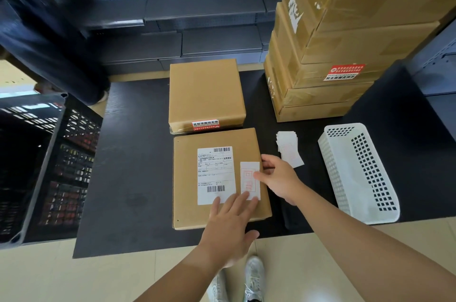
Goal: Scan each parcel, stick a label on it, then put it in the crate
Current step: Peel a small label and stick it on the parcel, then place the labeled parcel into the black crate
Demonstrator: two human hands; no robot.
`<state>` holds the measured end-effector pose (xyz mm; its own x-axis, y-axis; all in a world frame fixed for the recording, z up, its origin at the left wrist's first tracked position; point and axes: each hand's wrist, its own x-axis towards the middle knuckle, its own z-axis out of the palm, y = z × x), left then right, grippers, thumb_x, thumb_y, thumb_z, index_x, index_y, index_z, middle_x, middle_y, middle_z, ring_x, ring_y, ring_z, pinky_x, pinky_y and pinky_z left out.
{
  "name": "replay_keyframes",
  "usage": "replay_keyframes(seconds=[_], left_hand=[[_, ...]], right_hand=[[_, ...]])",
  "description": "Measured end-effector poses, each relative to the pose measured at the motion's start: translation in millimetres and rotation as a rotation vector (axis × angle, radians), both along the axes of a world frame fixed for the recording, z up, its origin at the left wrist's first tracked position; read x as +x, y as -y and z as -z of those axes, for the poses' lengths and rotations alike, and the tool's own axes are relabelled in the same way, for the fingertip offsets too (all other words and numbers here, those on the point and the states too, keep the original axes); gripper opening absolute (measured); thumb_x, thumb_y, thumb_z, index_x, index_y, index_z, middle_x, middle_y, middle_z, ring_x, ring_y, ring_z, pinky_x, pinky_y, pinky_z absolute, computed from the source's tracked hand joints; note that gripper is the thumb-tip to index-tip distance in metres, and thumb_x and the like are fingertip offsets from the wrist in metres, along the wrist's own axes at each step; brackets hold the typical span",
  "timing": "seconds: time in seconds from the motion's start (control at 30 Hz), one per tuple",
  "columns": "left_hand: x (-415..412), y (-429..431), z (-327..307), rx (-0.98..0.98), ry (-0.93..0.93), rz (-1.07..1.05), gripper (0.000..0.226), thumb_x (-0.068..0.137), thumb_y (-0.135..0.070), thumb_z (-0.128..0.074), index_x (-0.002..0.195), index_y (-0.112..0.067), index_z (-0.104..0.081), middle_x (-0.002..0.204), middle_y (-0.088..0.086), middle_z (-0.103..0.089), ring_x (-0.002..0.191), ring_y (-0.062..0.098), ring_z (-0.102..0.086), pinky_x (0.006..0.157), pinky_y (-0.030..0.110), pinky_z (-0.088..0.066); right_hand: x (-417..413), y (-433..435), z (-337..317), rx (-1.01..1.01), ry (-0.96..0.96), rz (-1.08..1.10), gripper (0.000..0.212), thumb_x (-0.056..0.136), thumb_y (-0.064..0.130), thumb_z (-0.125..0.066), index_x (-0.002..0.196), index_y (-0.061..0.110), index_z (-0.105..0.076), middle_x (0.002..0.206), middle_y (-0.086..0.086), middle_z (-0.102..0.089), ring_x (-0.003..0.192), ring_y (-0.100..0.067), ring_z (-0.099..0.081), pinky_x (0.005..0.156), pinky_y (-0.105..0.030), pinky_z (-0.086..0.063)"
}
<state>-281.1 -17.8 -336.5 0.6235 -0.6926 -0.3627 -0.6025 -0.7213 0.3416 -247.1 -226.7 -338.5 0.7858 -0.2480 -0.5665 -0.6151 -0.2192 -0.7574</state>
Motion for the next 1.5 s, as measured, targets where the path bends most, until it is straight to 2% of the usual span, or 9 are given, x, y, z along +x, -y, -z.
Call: replay_keyframes(seconds=[0.17,0.4,0.67,0.77,0.9,1.03,1.13,1.33,1.5], left_hand=[[-3,-4,0,0.021,0.006,0.018,0.071,0.101,-0.054,-0.037,0.158,-0.040,0.003,0.167,-0.014,0.006,0.154,0.014,0.009,0.119,0.049,0.016],[-4,-5,-2,0.072,0.038,0.029,0.070,0.102,-0.052,-0.037,0.158,-0.039,0.002,0.167,-0.002,-0.006,0.154,0.023,0.000,0.118,0.060,0.009],[-1,-9,-3,0.049,-0.021,-0.007,0.068,0.101,-0.051,-0.040,0.159,-0.040,-0.005,0.167,-0.009,-0.005,0.155,0.018,0.001,0.118,0.063,0.006],[9,-22,-9,-0.083,-0.049,-0.172,0.063,0.100,-0.051,-0.043,0.157,-0.041,-0.016,0.164,-0.012,-0.011,0.153,0.016,-0.003,0.122,0.055,-0.001],[49,-52,-10,-0.252,0.001,-0.782,0.054,0.093,-0.041,-0.061,0.143,-0.028,-0.043,0.147,-0.002,-0.041,0.135,0.023,-0.036,0.108,0.042,-0.033],[81,-79,0,-0.385,-0.443,-1.159,0.070,0.088,-0.050,-0.063,0.147,-0.024,-0.035,0.140,-0.004,-0.051,0.122,0.021,-0.055,0.098,0.043,-0.049],[79,-82,1,-0.490,-0.615,-1.203,0.047,0.098,-0.039,-0.059,0.140,-0.027,-0.043,0.116,-0.013,-0.062,0.102,0.012,-0.063,0.079,0.034,-0.052],[72,-88,5,-0.616,-0.663,-1.172,0.016,0.102,-0.036,-0.055,0.114,-0.046,-0.053,0.113,-0.019,-0.068,0.102,0.009,-0.067,0.078,0.029,-0.051],[67,-90,-17,-0.739,-0.654,-1.131,0.022,0.103,-0.033,-0.055,0.110,-0.053,-0.055,0.106,-0.027,-0.071,0.093,-0.003,-0.069,0.077,0.023,-0.050]], right_hand=[[-17,-2,7,0.049,-0.024,-0.021,0.076,0.085,0.004,-0.080,0.148,0.031,-0.047,0.125,0.015,-0.064,0.116,-0.007,-0.062,0.086,-0.024,-0.056],[24,-24,12,-0.108,-0.037,0.143,0.075,0.076,0.042,-0.085,0.136,0.026,-0.043,0.121,-0.001,-0.059,0.101,-0.017,-0.066,0.082,-0.035,-0.059],[30,-32,14,-0.120,-0.079,0.210,0.055,0.083,0.045,-0.076,0.124,0.025,-0.046,0.118,0.000,-0.055,0.096,-0.017,-0.063,0.067,-0.028,-0.050],[19,-22,16,-0.020,-0.042,0.208,0.049,0.091,0.050,-0.066,0.131,0.022,-0.057,0.115,0.006,-0.070,0.102,-0.013,-0.069,0.076,-0.030,-0.054],[-16,-15,22,0.052,-0.098,0.163,0.058,0.093,0.057,-0.060,0.146,0.037,-0.048,0.137,0.013,-0.063,0.126,-0.014,-0.060,0.106,-0.048,-0.051],[-39,-32,13,0.117,-0.145,0.194,0.058,0.101,0.048,-0.056,0.155,0.037,-0.037,0.146,0.012,-0.056,0.132,-0.016,-0.052,0.113,-0.046,-0.043],[-46,-44,14,0.137,-0.151,0.226,0.052,0.105,0.045,-0.051,0.154,0.035,-0.038,0.138,0.011,-0.061,0.128,-0.015,-0.053,0.110,-0.040,-0.042],[-48,-57,14,0.187,-0.124,0.329,0.046,0.106,0.047,-0.047,0.151,0.037,-0.043,0.126,0.016,-0.065,0.118,-0.010,-0.056,0.102,-0.036,-0.042],[-48,-62,-13,0.197,-0.050,0.374,0.045,0.107,0.045,-0.047,0.151,0.037,-0.043,0.125,0.016,-0.064,0.109,-0.003,-0.055,0.097,-0.033,-0.038]])
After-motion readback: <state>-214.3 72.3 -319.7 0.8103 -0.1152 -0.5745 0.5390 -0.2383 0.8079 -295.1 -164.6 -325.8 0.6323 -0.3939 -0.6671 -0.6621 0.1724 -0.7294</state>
